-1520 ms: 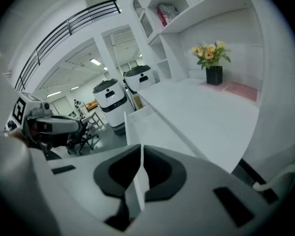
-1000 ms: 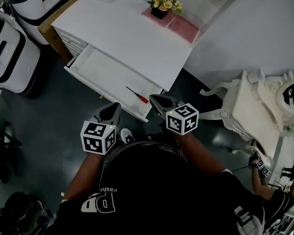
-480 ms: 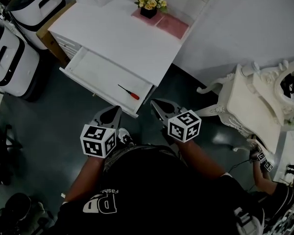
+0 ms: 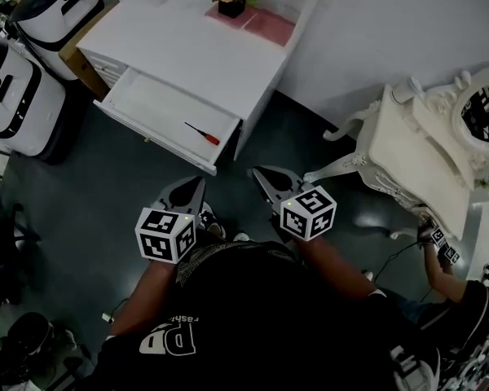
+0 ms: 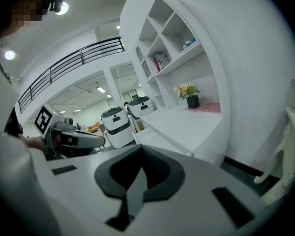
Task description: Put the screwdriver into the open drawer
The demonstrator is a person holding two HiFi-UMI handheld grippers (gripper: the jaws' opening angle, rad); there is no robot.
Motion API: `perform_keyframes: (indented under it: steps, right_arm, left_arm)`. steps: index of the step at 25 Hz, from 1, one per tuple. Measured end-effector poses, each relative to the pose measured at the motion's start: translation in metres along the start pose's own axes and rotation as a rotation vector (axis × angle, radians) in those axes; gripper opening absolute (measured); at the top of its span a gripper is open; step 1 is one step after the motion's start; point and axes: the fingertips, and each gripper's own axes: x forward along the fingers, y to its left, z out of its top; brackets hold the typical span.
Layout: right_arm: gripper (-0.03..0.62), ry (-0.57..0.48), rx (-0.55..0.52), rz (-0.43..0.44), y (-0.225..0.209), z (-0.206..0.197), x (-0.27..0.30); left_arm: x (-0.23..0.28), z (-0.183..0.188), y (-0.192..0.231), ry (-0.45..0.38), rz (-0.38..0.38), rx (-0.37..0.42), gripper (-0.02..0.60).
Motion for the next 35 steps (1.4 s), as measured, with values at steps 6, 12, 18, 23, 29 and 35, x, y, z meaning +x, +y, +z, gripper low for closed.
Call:
perform_keyframes:
  steps: [6, 12, 18, 23, 29, 35]
  right_arm:
    - [0.009, -0.007, -0.042, 0.012, 0.014, -0.020, -0.034]
    - [0.009, -0.022, -0.029, 0.027, 0.022, -0.031, -0.056]
    - [0.009, -0.039, 0.016, 0.048, 0.032, -0.032, -0.059]
    - [0.009, -0.026, -0.011, 0.032, 0.037, -0.031, -0.058]
    - [0.009, -0.028, -0.004, -0.001, 0.046, -0.025, -0.045]
    - [0.009, -0.045, 0.007, -0.052, 0.061, -0.023, -0.028]
  left_arm:
    - [-0.013, -0.024, -0.035, -0.007, -0.006, -0.036, 0.015]
    - [-0.038, -0.036, -0.051, -0.020, 0.037, -0.012, 0.015]
    - [-0.053, -0.039, -0.045, -0.021, 0.066, -0.004, 0.015]
    - [-0.050, -0.032, -0.040, -0.020, 0.046, 0.011, 0.015]
    - [-0.047, -0.025, -0.029, 0.011, -0.004, 0.049, 0.015]
    - [-0.052, -0.022, -0.002, 0.025, -0.038, 0.064, 0.015]
